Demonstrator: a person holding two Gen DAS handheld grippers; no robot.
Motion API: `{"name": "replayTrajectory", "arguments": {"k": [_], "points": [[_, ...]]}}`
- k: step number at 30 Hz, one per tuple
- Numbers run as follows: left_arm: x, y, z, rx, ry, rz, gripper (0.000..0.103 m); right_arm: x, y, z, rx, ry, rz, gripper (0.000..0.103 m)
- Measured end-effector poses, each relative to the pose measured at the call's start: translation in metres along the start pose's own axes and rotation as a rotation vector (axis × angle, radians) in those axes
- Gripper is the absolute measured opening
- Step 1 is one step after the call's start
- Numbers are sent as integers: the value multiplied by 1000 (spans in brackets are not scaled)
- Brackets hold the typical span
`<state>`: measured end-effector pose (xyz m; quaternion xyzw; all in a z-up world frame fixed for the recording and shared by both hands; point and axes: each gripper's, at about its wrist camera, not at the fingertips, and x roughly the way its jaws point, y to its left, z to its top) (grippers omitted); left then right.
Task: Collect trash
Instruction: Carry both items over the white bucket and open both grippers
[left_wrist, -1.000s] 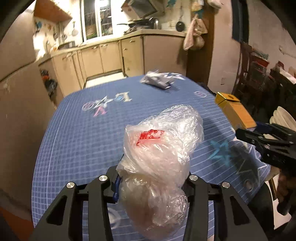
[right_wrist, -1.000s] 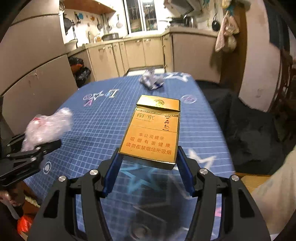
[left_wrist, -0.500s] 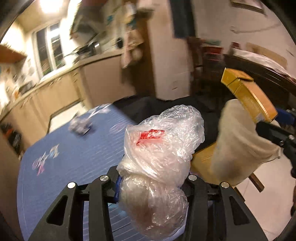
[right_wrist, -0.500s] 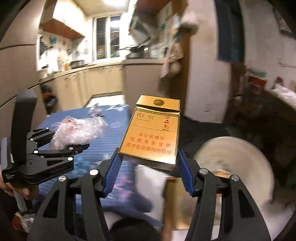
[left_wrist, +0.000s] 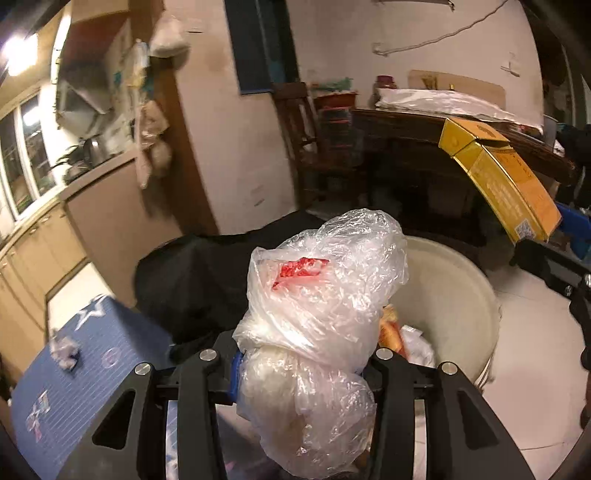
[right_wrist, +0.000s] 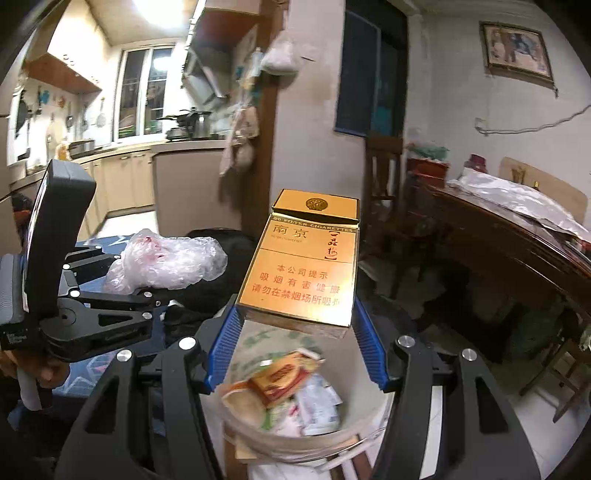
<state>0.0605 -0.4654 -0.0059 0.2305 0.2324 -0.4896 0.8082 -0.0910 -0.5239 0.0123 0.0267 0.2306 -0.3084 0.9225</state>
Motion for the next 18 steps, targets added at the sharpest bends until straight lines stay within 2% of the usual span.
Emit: {"name": "replayTrajectory", "arguments": {"k": [7,10,18], "points": [[41,-25,23,43,31,-33,44,31,-29,-9,11,54,-40,56],[54,-26,23,41,49,-61,44,40,-37,-17,10,81,-55,56],[85,-33,17,42,93,-65,46,70,-49,-34,14,155,-56,56]]}}
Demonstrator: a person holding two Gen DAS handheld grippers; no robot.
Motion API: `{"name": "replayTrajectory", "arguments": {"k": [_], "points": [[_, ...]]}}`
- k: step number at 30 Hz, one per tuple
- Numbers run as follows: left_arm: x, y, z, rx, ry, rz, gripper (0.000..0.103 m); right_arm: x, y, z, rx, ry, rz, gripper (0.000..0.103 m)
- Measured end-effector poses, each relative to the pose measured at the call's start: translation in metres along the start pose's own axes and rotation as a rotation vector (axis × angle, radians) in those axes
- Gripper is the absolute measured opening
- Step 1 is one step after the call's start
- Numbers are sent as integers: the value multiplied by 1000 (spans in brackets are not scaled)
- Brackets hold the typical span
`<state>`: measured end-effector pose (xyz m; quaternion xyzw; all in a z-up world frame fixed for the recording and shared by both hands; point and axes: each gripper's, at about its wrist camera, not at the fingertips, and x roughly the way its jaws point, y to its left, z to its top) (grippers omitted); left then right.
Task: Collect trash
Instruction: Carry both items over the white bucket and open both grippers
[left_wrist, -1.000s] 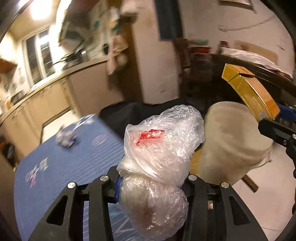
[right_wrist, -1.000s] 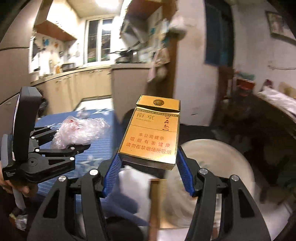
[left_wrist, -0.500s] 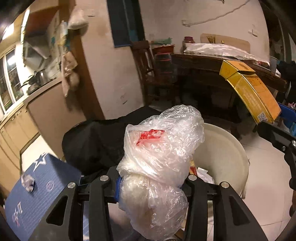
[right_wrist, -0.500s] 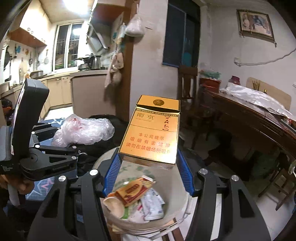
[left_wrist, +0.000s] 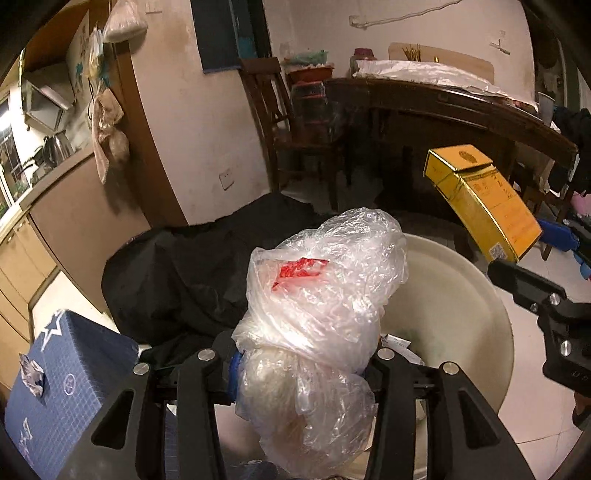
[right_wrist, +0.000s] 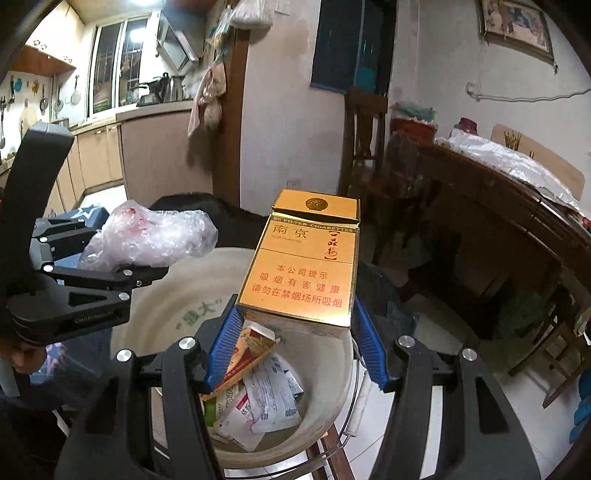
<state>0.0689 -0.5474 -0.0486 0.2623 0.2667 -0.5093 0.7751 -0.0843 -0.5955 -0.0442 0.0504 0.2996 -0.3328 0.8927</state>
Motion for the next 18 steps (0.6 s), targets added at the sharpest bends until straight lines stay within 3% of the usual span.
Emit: {"name": "replayTrajectory", "arguments": {"k": [3,4,5,18], "points": [[11,-3,-2,17,4,-13,59,14,4,-5,-27,34,9,58],[12,-4,-3,31,6,2,77,18,5,-6,-31,43,-11,71],[12,-6,-5,43,-8,24,85,20,4,-7,-32,43,-19,80],[-14,-8,-22,61,-57,38,85,6,5,-21,8,28,-7,80]]}}
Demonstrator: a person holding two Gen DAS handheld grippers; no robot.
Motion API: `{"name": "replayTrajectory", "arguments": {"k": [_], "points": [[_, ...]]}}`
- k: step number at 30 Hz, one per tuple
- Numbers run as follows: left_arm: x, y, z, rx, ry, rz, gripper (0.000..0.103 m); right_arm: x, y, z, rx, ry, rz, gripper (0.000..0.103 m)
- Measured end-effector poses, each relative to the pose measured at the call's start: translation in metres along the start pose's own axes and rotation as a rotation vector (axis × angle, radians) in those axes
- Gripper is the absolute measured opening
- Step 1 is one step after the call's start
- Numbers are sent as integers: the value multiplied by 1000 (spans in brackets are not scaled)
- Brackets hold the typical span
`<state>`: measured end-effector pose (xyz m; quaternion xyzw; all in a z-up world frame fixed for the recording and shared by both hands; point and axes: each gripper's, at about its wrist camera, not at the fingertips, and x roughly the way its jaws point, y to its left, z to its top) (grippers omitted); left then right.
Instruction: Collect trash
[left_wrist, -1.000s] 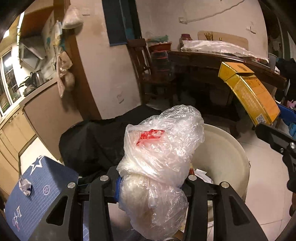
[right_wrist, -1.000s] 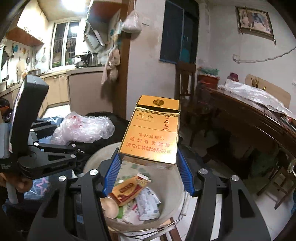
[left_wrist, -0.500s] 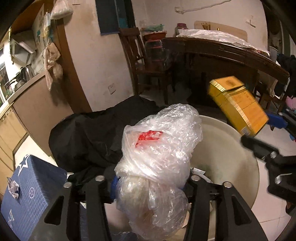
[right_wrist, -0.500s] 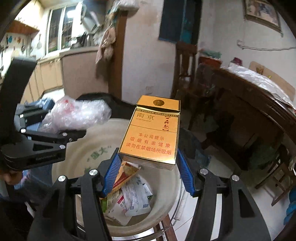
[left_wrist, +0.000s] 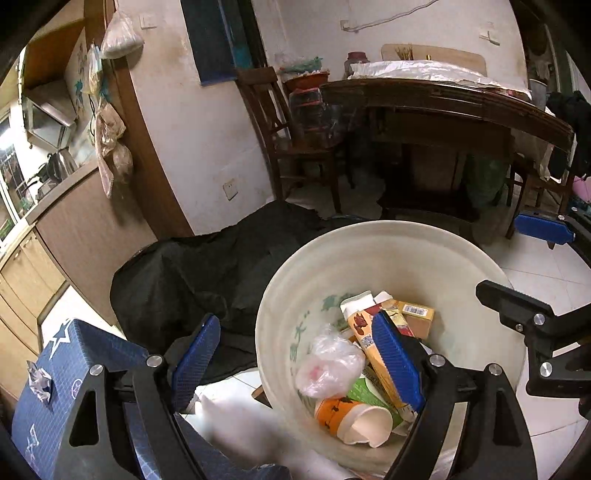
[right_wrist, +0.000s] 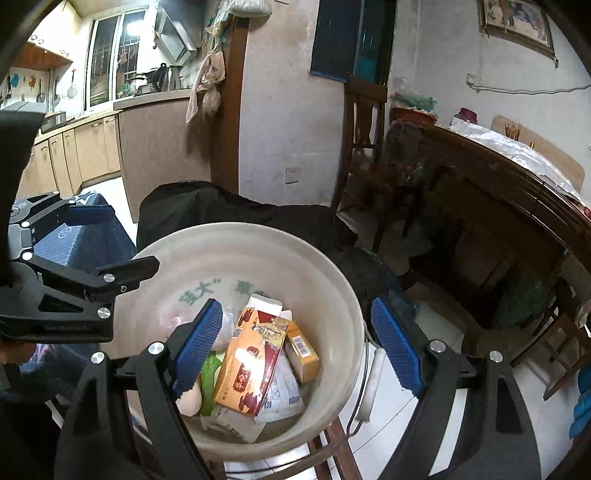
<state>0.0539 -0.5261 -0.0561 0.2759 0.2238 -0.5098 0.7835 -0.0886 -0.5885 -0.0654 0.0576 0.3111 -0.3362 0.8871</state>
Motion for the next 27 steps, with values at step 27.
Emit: {"name": "replayTrajectory", "arguments": {"k": [27], "points": [[-235,10,-137,-289,-240,60,98,-209,-1,-115,238,-142,-323,98]]}}
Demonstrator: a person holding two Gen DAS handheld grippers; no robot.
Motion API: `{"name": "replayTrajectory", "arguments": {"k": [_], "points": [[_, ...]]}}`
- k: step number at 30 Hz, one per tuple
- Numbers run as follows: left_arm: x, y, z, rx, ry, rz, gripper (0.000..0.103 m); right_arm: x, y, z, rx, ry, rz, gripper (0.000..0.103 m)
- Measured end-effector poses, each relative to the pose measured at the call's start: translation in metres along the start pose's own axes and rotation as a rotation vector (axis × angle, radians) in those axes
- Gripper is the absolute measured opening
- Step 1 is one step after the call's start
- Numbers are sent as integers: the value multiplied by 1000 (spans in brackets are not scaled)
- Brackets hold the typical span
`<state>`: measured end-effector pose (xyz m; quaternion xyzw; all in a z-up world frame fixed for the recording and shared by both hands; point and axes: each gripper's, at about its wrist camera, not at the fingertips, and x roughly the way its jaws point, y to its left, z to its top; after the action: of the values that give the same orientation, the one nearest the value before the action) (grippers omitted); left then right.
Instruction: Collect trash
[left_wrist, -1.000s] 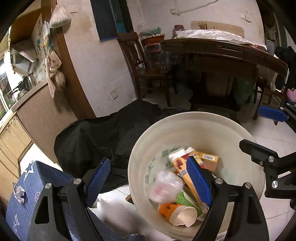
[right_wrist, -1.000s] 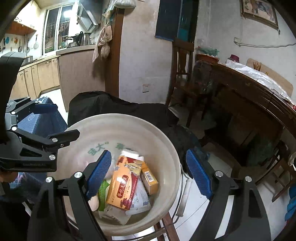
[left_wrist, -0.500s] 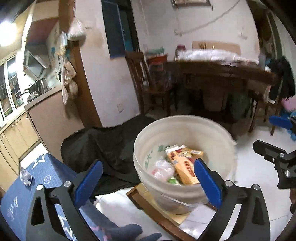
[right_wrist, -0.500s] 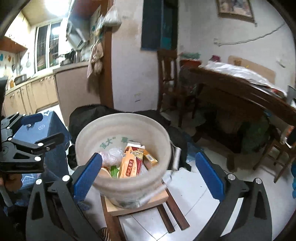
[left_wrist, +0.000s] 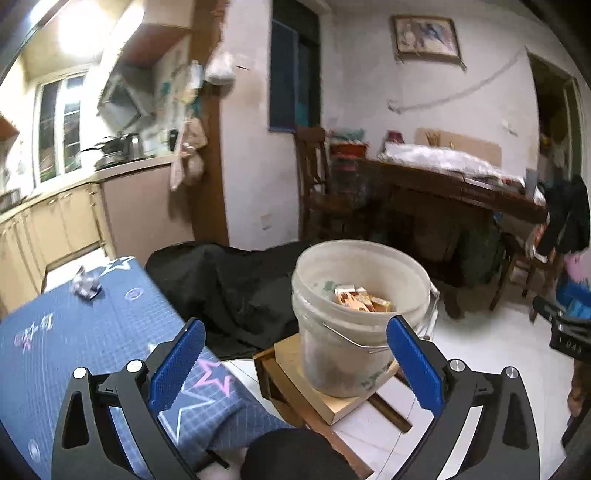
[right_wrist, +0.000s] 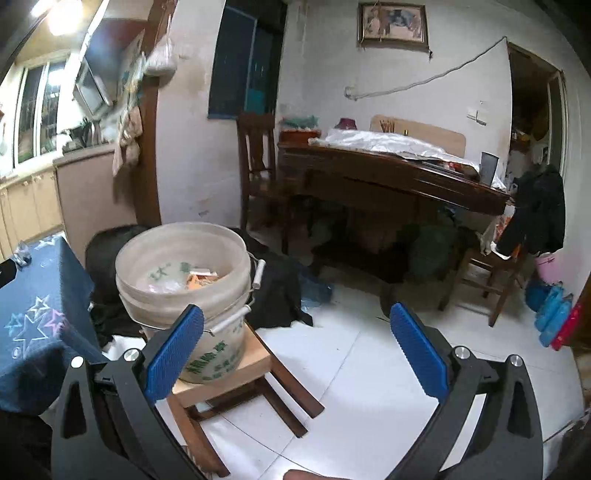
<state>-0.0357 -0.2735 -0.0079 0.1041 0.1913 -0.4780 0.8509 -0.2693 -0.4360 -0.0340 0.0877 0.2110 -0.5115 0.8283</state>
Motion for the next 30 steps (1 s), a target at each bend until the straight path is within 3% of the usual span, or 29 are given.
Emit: {"name": "replayTrajectory", "arguments": {"k": [2,7,15,21,30], "points": [[-13,1,-4,-26,-16,26,98,-4,-2,-5,24,21,60,98],[-33,-6,-12,-15,-23,31,98,-26,3,-15,25,-8,109,98],[-51,-16,-20,14,-31,35,98,-50,21,-13,-56,-83,72,97],[-54,-16,-20,13,-39,55,98,-51,29,-14,-77,-81,87,98],[-48,-35,-22,74,-20,-17,98,-53,38,-15,-109,-79,107,98]]}}
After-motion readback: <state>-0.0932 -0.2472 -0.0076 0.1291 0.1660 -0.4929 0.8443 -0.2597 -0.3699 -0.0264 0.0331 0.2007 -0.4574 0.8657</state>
